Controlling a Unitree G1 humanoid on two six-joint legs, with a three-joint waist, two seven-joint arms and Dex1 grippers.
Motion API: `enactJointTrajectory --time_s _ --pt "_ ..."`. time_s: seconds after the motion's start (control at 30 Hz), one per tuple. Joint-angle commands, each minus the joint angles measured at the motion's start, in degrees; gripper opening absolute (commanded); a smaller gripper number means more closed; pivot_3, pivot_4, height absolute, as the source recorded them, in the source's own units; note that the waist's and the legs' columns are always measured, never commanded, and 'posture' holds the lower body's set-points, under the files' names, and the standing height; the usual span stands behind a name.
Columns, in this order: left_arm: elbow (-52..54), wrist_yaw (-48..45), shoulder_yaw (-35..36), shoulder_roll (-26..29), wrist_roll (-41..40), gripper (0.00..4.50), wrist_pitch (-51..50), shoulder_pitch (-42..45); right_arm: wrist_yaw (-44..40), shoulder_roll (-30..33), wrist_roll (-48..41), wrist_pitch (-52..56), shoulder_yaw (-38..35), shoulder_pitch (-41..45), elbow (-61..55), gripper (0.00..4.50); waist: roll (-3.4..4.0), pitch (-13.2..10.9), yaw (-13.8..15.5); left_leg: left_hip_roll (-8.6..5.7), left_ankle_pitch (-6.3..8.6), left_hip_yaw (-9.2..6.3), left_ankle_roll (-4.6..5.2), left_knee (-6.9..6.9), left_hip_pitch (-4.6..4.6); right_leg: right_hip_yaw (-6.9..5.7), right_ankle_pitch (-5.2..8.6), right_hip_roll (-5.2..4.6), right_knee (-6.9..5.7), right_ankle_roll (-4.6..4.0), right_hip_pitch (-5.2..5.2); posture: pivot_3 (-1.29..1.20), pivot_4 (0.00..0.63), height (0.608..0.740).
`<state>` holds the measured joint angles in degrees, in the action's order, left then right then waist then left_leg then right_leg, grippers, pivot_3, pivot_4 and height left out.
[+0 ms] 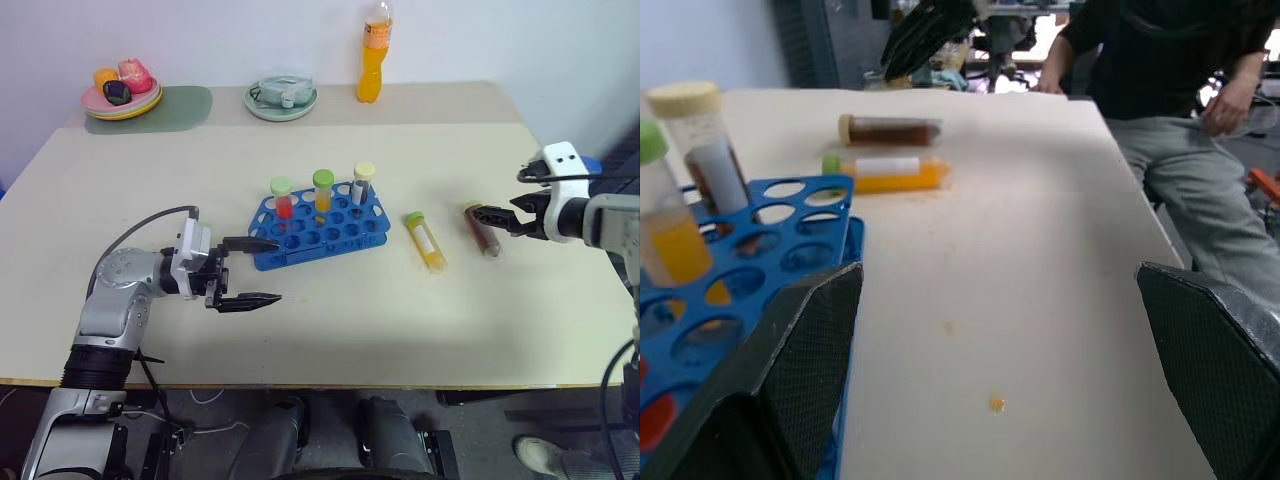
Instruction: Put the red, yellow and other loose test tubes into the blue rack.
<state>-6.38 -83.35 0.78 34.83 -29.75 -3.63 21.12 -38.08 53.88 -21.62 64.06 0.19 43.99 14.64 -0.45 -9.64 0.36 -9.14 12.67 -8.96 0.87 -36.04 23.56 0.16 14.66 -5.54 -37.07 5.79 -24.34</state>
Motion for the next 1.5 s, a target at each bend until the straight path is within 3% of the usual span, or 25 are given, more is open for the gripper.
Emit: enactJointTrajectory --time_s 0.03,0.17,0.33,0.6,0.7,0.87,0.97,1.23,1.37,1.5 --pt "2.22 -0.05 0.14 0.41 -0.40 4.45 -0.43 -0.23 -4.22 0.21 4.63 0.28 6.66 7.03 9.48 4.50 0.00 0.00 -0.01 0.00 0.00 -0.01 0.00 0.02 0.00 0.00 0.00 0.01 0.00 0.00 -0.01 0.00 0.150 0.740" --pt "3.52 0.50 0.22 0.41 -0.67 4.45 -1.25 -1.35 -8.53 -2.73 10.97 -3.02 14.01 16.66 24.49 4.50 0.03 -0.03 -0.21 0.00 0.01 0.07 0.01 0.01 0.01 0.05 -0.01 0.00 0.00 0.01 -0.04 0.00 0.150 0.740" --pt "5.54 1.40 0.72 0.81 -0.94 4.45 -2.34 -3.28 -10.95 -8.05 16.90 -7.92 17.19 25.34 40.50 4.50 0.06 -0.05 -1.06 0.00 -0.01 0.10 -0.02 0.03 0.01 0.09 -0.01 0.01 -0.05 0.02 -0.08 0.00 0.150 0.740" --pt "8.57 2.99 1.23 1.14 -1.57 4.45 -3.66 -5.91 -7.03 -15.36 24.10 -18.77 16.41 28.41 56.44 4.50 0.07 -0.05 -1.30 -0.01 -0.21 0.15 -0.36 0.04 0.01 0.18 -0.02 0.04 -0.14 0.01 -0.14 0.00 0.150 0.740" --pt "10.04 3.98 1.95 1.36 -2.13 4.50 -4.29 -7.54 -6.45 -16.49 26.82 -22.22 17.00 27.95 58.83 3.64 0.07 -0.04 -1.31 -0.01 -0.21 0.21 -0.36 0.01 -0.02 0.25 -0.02 0.07 -0.14 0.02 -0.12 0.00 0.150 0.740" --pt "12.52 5.69 3.05 1.92 -2.75 4.50 -4.93 -10.55 -7.62 -17.25 30.20 -25.92 17.51 28.49 60.21 1.29 0.09 -0.02 -1.32 0.00 -0.19 0.33 -0.33 0.02 -0.15 0.42 -0.03 0.10 -0.19 0.03 -0.08 0.00 0.150 0.740" --pt "13.39 6.51 3.12 1.86 -2.58 4.50 -4.71 -11.57 -9.24 -17.10 32.19 -28.29 18.00 28.77 60.12 1.29 0.08 -0.02 -1.16 0.00 -0.18 0.37 -0.32 0.01 -0.16 0.47 -0.04 0.10 -0.19 0.03 -0.09 0.00 0.150 0.740" --pt "13.26 7.34 2.80 1.62 -2.24 4.50 -4.21 -11.34 -26.93 -13.21 37.06 -39.43 22.17 25.83 52.87 1.29 0.10 -0.03 -1.22 0.00 -0.18 0.49 -0.33 0.09 -0.15 0.56 -0.04 0.11 -0.18 0.05 -0.17 0.00 0.150 0.740" --pt "12.40 7.43 2.70 1.36 -2.07 4.50 -3.70 -10.41 -30.23 -8.69 30.85 -35.11 14.96 17.93 31.31 1.29 0.13 -0.06 -1.19 0.01 -0.17 0.59 -0.31 0.11 -0.14 0.65 -0.04 0.11 -0.18 0.06 -0.21 0.00 0.150 0.740" --pt "11.41 7.42 2.76 1.27 -1.90 4.50 -3.31 -9.80 -22.16 -10.88 21.42 -28.70 0.19 4.47 2.08 1.29 0.18 -0.09 -1.27 0.06 0.05 0.64 0.05 0.14 -0.12 0.72 -0.04 0.12 -0.23 0.06 -0.30 0.00 0.150 0.740"
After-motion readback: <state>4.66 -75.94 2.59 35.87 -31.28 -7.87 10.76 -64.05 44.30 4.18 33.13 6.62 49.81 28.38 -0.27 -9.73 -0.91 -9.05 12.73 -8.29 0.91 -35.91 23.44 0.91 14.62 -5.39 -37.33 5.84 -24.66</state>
